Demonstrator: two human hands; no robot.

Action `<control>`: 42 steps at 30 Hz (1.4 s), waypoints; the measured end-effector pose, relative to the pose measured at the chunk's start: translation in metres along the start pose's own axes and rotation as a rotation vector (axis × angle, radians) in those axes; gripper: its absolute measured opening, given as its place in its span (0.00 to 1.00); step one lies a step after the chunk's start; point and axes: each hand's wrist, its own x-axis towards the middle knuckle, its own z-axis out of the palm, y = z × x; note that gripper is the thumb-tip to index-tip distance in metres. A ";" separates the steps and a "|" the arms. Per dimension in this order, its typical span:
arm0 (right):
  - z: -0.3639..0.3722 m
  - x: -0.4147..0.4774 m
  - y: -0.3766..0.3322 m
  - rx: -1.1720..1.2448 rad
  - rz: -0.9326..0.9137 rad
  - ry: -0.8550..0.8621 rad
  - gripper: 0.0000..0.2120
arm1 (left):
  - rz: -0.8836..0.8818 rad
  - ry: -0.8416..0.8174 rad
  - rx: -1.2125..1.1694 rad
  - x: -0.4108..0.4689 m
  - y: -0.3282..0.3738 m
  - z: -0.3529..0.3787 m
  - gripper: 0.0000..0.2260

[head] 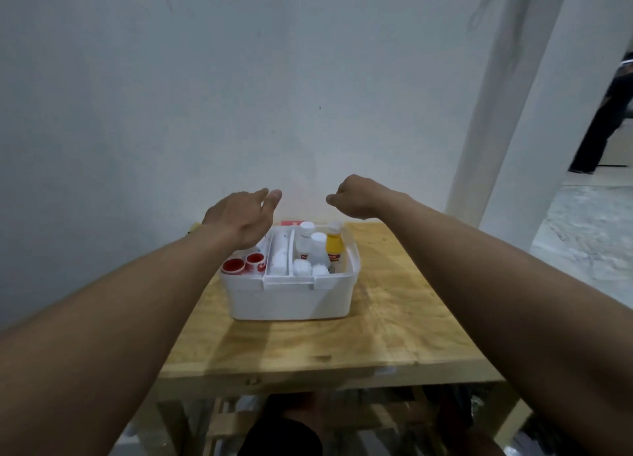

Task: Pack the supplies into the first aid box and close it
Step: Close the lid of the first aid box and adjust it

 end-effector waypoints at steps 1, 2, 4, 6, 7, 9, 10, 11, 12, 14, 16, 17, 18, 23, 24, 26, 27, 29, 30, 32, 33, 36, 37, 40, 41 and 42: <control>0.005 0.004 0.001 0.004 0.006 -0.013 0.22 | -0.039 0.004 0.013 0.004 -0.001 0.003 0.31; 0.010 0.007 0.002 0.012 0.012 -0.027 0.22 | -0.084 0.015 0.023 0.007 -0.002 0.005 0.30; 0.019 0.013 0.003 0.050 0.044 -0.056 0.18 | -0.171 0.025 0.008 0.015 -0.007 0.011 0.31; 0.025 0.017 0.005 0.106 0.098 -0.095 0.16 | -0.238 -0.003 -0.043 0.024 -0.013 0.018 0.29; 0.028 0.020 0.007 0.140 0.123 -0.123 0.16 | -0.270 -0.024 -0.076 0.028 -0.015 0.021 0.27; 0.032 0.023 0.010 0.224 0.170 -0.172 0.16 | -0.330 -0.070 -0.153 0.035 -0.015 0.024 0.23; 0.034 0.025 0.011 0.269 0.188 -0.184 0.16 | -0.359 -0.083 -0.192 0.038 -0.015 0.024 0.21; 0.035 0.026 0.011 0.311 0.202 -0.187 0.14 | -0.392 -0.089 -0.231 0.041 -0.015 0.025 0.19; 0.036 0.027 0.011 0.348 0.211 -0.184 0.13 | -0.427 -0.091 -0.270 0.043 -0.016 0.024 0.16; 0.037 0.027 0.011 0.401 0.223 -0.175 0.10 | -0.489 -0.094 -0.343 0.048 -0.018 0.024 0.11; 0.036 0.028 0.012 0.465 0.242 -0.149 0.10 | -0.524 -0.092 -0.425 0.053 -0.021 0.023 0.09; 0.035 0.029 0.012 0.503 0.249 -0.133 0.11 | -0.533 -0.081 -0.475 0.054 -0.021 0.021 0.10; 0.034 0.029 0.013 0.534 0.255 -0.119 0.12 | -0.542 -0.070 -0.522 0.055 -0.021 0.020 0.11; 0.021 0.028 0.009 0.607 0.243 -0.071 0.16 | -0.551 -0.019 -0.667 0.057 -0.015 0.012 0.13; 0.017 0.027 0.007 0.621 0.234 -0.065 0.17 | -0.545 -0.007 -0.686 0.058 -0.013 0.010 0.14; 0.010 0.024 0.004 0.632 0.213 -0.063 0.20 | -0.523 0.011 -0.721 0.057 -0.012 0.004 0.15; 0.007 0.022 0.002 0.631 0.205 -0.065 0.22 | -0.517 0.019 -0.741 0.056 -0.012 0.001 0.15; 0.000 0.018 0.000 0.633 0.196 -0.060 0.26 | -0.516 0.031 -0.784 0.052 -0.011 -0.005 0.17; -0.003 0.015 -0.001 0.635 0.191 -0.055 0.28 | -0.518 0.036 -0.805 0.050 -0.011 -0.008 0.19; -0.008 0.008 -0.004 0.634 0.174 -0.042 0.30 | -0.521 0.053 -0.851 0.046 -0.009 -0.015 0.24; -0.011 0.005 -0.006 0.632 0.165 -0.038 0.32 | -0.518 0.064 -0.869 0.044 -0.009 -0.019 0.25; -0.019 -0.008 -0.010 0.627 0.142 -0.031 0.35 | -0.500 0.093 -0.884 0.036 -0.007 -0.028 0.25; -0.022 -0.012 -0.012 0.628 0.134 -0.031 0.35 | -0.492 0.100 -0.884 0.033 -0.007 -0.031 0.25; -0.027 -0.027 -0.014 0.643 0.109 -0.024 0.37 | -0.453 0.135 -0.860 0.021 -0.005 -0.039 0.25; -0.028 -0.032 -0.014 0.654 0.104 -0.021 0.37 | -0.435 0.150 -0.852 0.016 -0.005 -0.040 0.26; -0.028 -0.037 -0.014 0.665 0.098 -0.016 0.38 | -0.419 0.158 -0.853 0.010 -0.004 -0.042 0.26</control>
